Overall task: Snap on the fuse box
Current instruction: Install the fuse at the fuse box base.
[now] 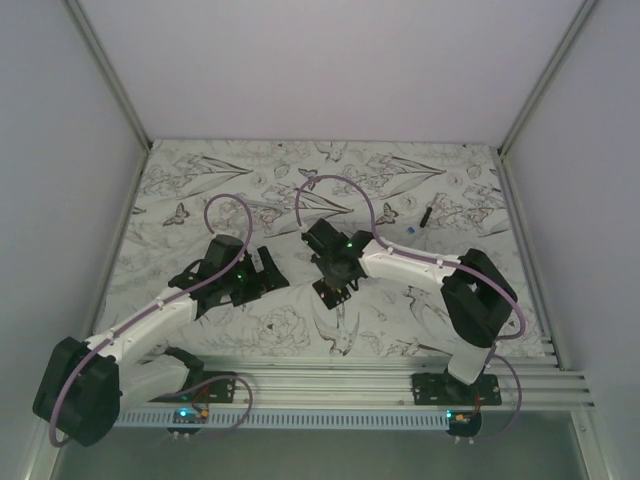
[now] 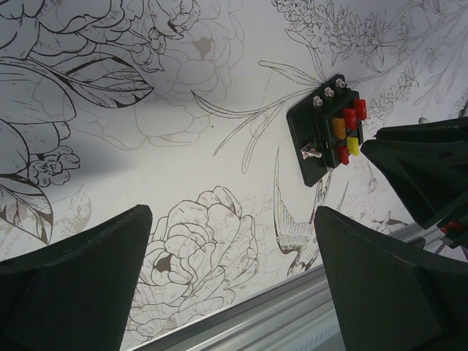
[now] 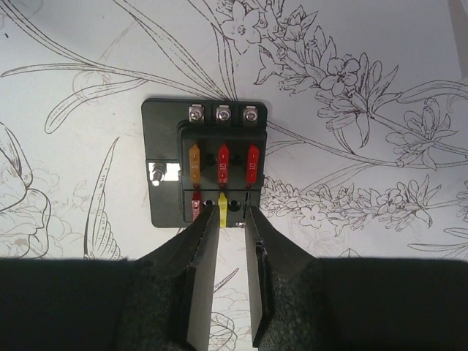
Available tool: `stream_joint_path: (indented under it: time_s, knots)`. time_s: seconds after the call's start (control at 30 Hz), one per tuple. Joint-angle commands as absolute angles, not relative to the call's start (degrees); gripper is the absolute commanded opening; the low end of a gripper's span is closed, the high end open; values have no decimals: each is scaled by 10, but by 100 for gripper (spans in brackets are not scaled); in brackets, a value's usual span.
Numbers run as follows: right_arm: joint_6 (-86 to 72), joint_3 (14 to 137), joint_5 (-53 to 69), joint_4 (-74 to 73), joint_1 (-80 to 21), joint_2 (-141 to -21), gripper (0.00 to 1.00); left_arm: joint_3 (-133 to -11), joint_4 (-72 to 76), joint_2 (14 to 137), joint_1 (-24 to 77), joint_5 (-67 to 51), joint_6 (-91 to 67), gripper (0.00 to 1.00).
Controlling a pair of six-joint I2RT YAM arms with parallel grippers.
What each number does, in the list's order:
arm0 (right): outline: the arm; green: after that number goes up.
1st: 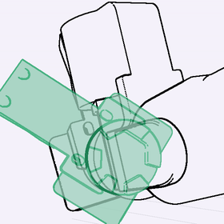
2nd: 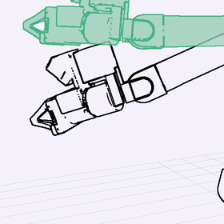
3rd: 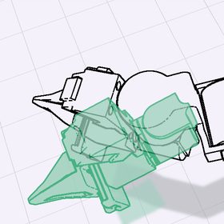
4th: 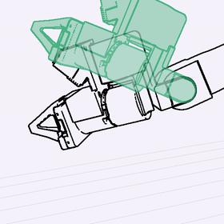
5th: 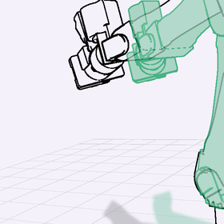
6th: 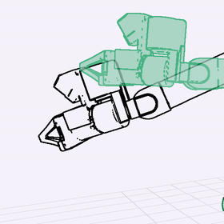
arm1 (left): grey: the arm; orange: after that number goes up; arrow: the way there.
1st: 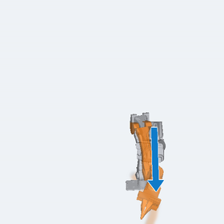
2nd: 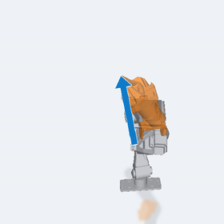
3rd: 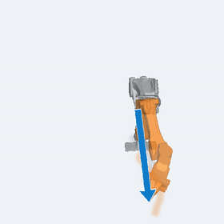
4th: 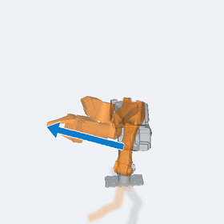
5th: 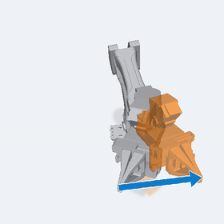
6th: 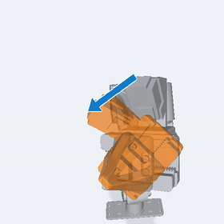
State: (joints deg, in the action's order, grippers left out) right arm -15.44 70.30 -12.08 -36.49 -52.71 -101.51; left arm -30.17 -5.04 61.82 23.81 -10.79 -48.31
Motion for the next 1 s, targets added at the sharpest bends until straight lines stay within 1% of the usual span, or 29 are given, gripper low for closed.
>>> stream_joint_path:
  time_s: [0.0, 0.47, 0.53, 0.6, 0.63, 0.97]
  knots:
    - [-155, 709, -108, -349, -520, -1021, 26, -300, -65, 612, 233, -107, -474, 99]
    - [-158, 696, -94, -348, -518, -1044, 16, -299, -65, 614, 233, -108, -475, 99]
    - [-158, 696, -92, -353, -518, -1051, 10, -299, -65, 614, 233, -108, -475, 99]
    - [-159, 695, -92, -358, -518, -1059, 2, -299, -64, 613, 233, -108, -475, 99]
    - [-159, 695, -92, -363, -518, -1065, 0, -299, -65, 613, 233, -108, -475, 99]
    - [-146, 700, -83, -400, -520, -1156, 0, -301, -65, 620, 233, -106, -472, 99]
